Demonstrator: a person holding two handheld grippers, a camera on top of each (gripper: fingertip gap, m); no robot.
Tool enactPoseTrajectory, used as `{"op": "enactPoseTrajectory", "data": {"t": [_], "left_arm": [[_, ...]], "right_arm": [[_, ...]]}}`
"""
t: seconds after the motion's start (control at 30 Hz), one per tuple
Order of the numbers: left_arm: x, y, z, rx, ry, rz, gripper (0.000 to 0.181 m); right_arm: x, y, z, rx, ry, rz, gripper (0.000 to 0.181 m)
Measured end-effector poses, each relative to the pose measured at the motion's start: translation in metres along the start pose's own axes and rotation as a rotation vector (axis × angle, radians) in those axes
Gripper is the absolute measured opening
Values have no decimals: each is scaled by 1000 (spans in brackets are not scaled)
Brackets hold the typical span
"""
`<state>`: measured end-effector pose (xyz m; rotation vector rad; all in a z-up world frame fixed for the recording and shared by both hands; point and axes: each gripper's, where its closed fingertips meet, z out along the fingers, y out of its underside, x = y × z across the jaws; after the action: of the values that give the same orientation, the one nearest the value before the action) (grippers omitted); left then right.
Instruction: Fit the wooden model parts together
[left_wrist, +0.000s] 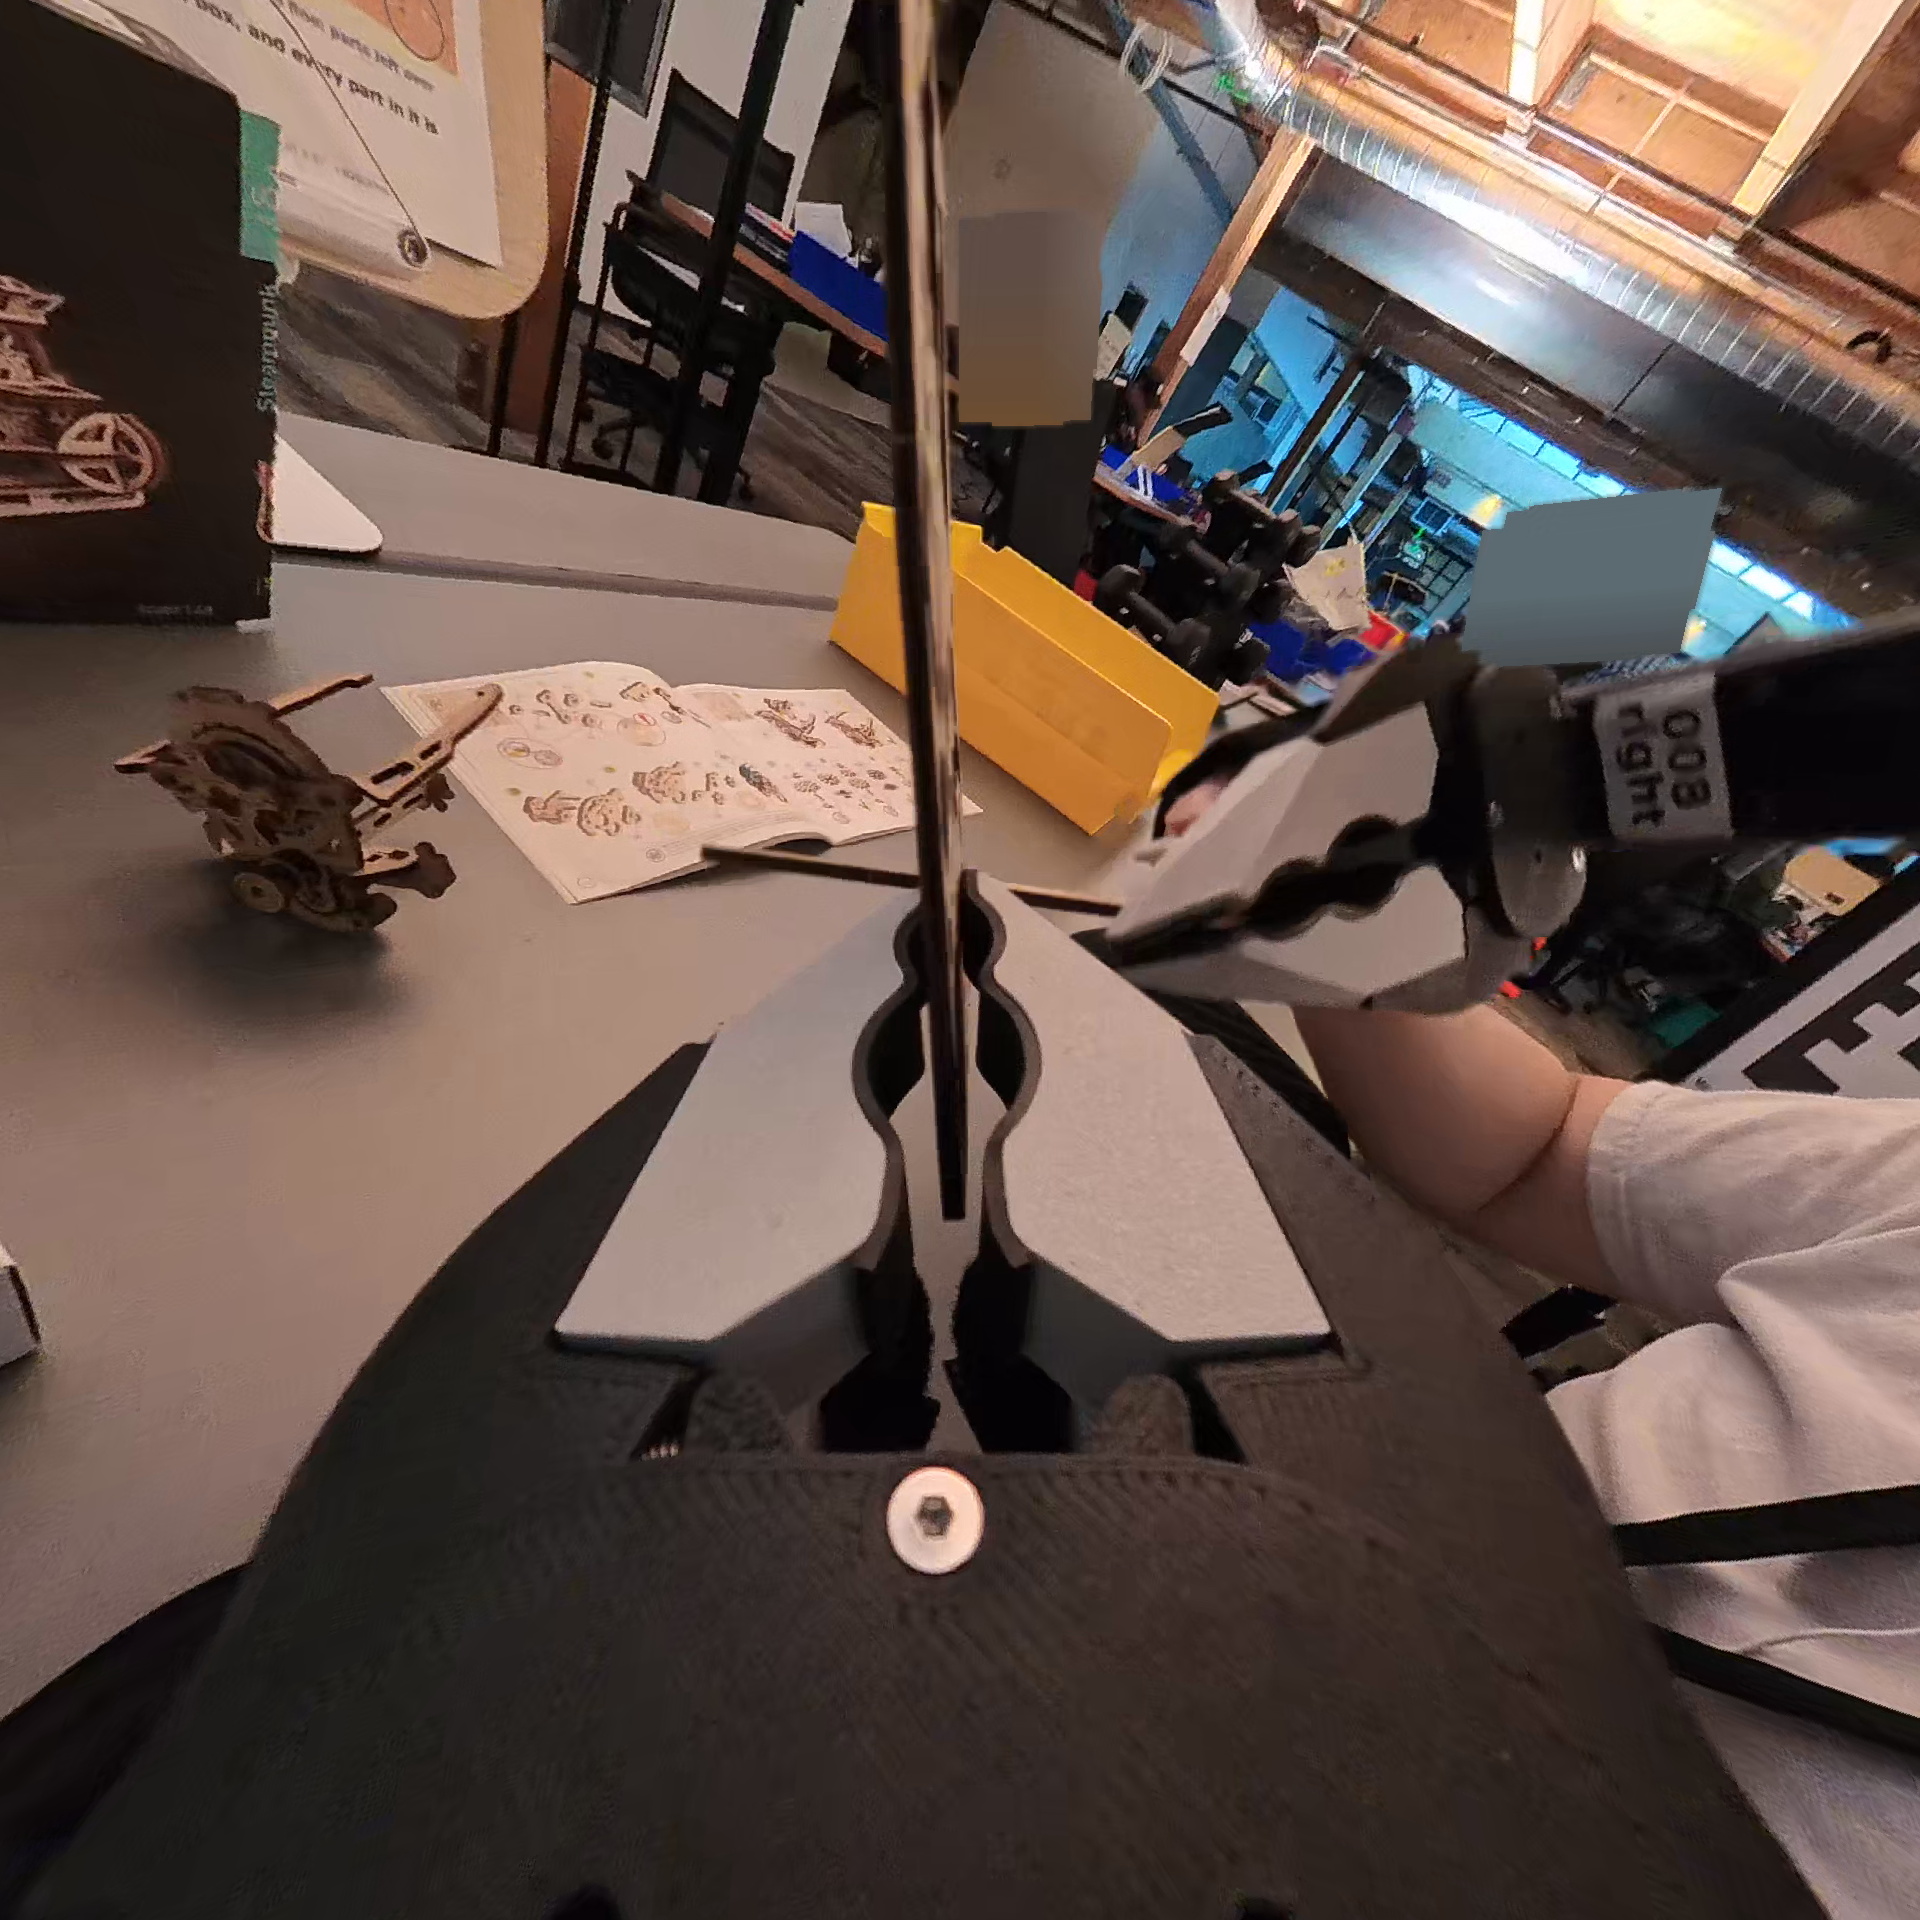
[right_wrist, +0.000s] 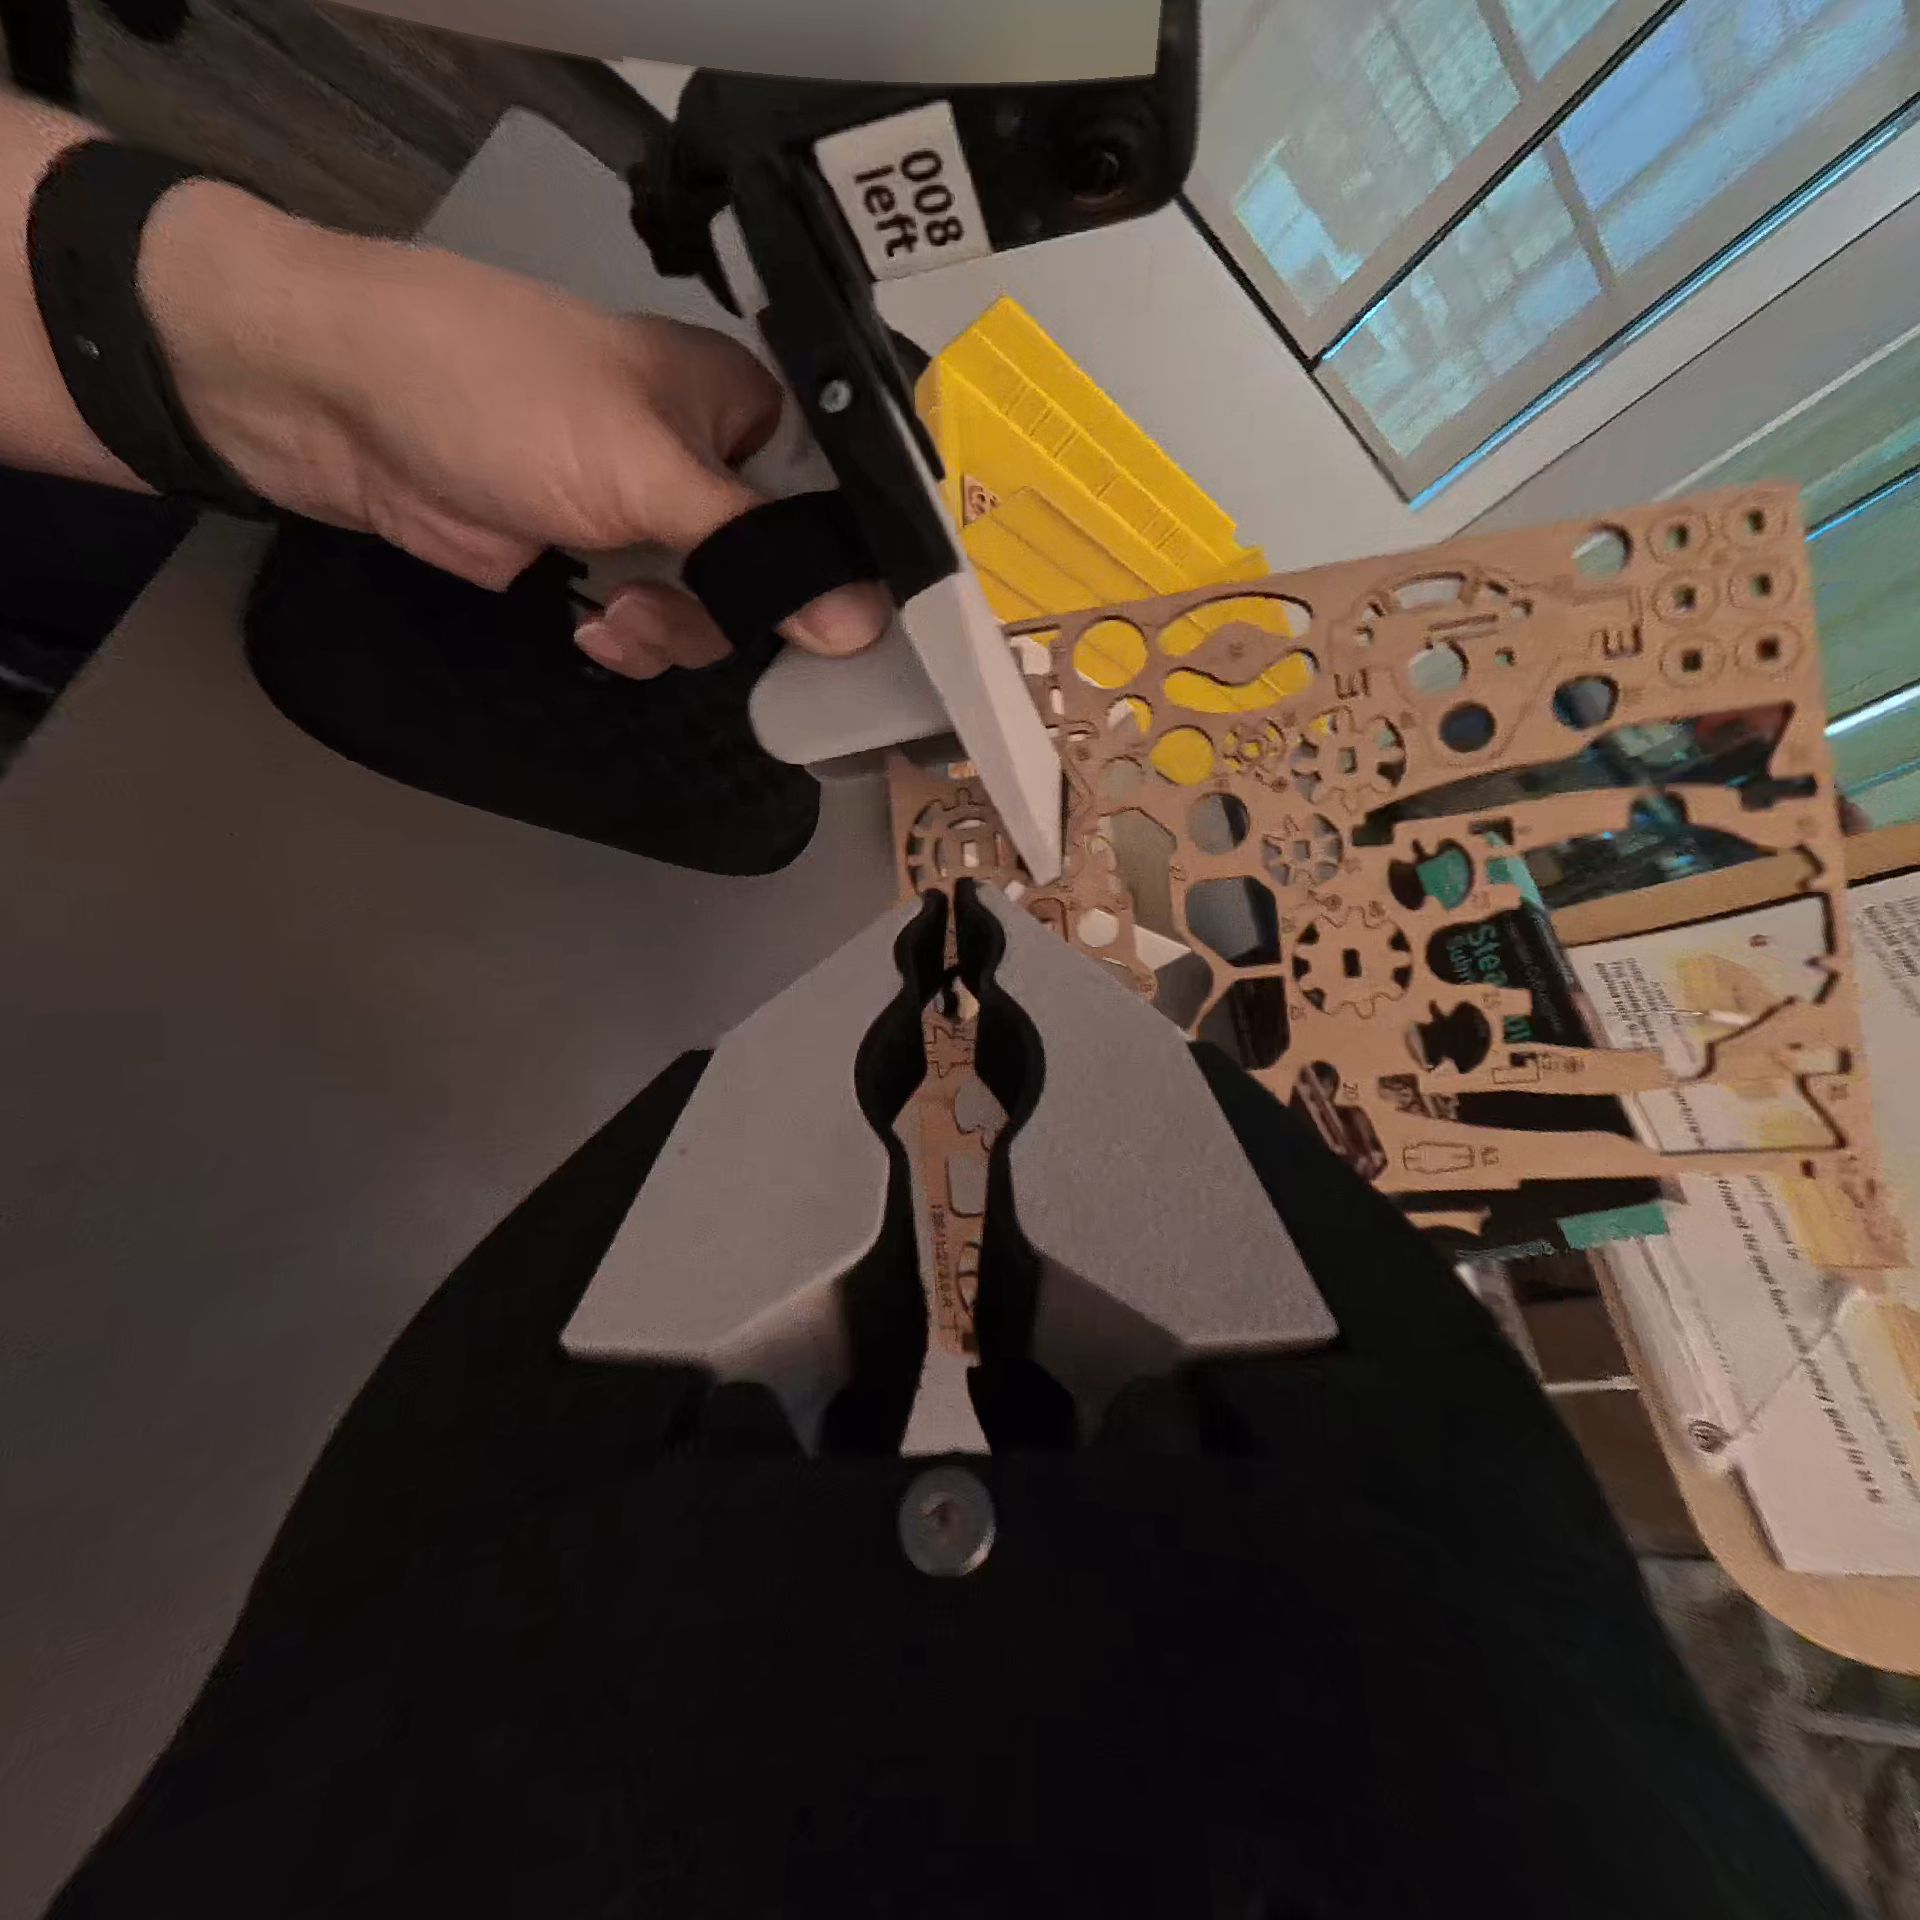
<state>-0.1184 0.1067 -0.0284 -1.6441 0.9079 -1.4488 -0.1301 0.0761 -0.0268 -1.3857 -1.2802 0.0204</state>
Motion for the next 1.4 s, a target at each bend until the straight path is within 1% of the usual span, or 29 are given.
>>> {"op": "enactPoseTrajectory", "data": {"t": [0.1, 0.17, 0.23, 0.27, 0.33, 0.4, 0.47, 0.53, 0.63, 0.67, 0.73, 0.8, 0.87, 0.9, 0.97, 1.13, 1.23, 1.33, 1.37, 1.4], "left_arm": [[-4, 8, 2, -25, -31, 24, 0], [-3, 13, 2, -45, -33, 61, 0], [4, 16, 3, -58, 18, 40, 0], [8, 18, 3, -64, 43, 34, 1], [10, 16, 5, -54, 42, 32, 1], [6, 14, 5, -52, 17, 49, 0], [1, 10, 3, -37, -3, 49, 0], [-1, 6, 1, -14, -12, 41, 0], [-6, 8, 3, -26, -34, 48, 1], [-7, 11, 4, -43, -39, 57, 1], [-4, 13, 5, -50, -16, 50, 1], [0, 12, 4, -31, 18, 7, 1], [-1, 11, 3, -14, 29, -21, 1], [-2, 10, 3, -7, 32, -28, 1], [-1, 11, 3, -5, 36, -38, 1], [-1, 12, 4, -11, 32, -29, 0], [-2, 7, 1, 11, 38, -47, 0], [-2, 5, -2, 23, 47, -63, 0], [-1, 5, -2, 19, 44, -59, 0], [-1, 6, -2, 14, 40, -52, 0]], "right_arm": [[-11, 6, 8, -46, 46, -88, 0], [-7, 5, 6, -20, 25, -30, 0], [10, 2, -1, 27, 13, 63, 0], [14, -1, -4, 50, -20, 101, 0], [18, -1, -4, 45, -72, 141, 0], [17, 2, -1, 23, -87, 138, 0], [9, 3, 2, 21, -85, 125, 0], [-7, 6, 8, 16, -91, 107, 0], [-24, 14, 18, -33, -104, 37, 0], [-20, 15, 17, -45, -72, 12, 0], [-3, 9, 11, -17, -2, 3, 0], [8, 3, 5, 17, 11, 37, 0], [8, 1, 2, 35, -16, 36, 0], [7, 1, 0, 36, -10, 14, 1], [6, 2, -1, 25, 10, -31, 10], [8, 3, -5, 2, 57, -60, 14], [18, 5, -12, -20, 115, -66, 14], [12, 11, -10, -33, 44, 21, 14], [12, 11, -9, -27, 47, 32, 12], [13, 9, -9, -20, 53, 27, 3]]}}
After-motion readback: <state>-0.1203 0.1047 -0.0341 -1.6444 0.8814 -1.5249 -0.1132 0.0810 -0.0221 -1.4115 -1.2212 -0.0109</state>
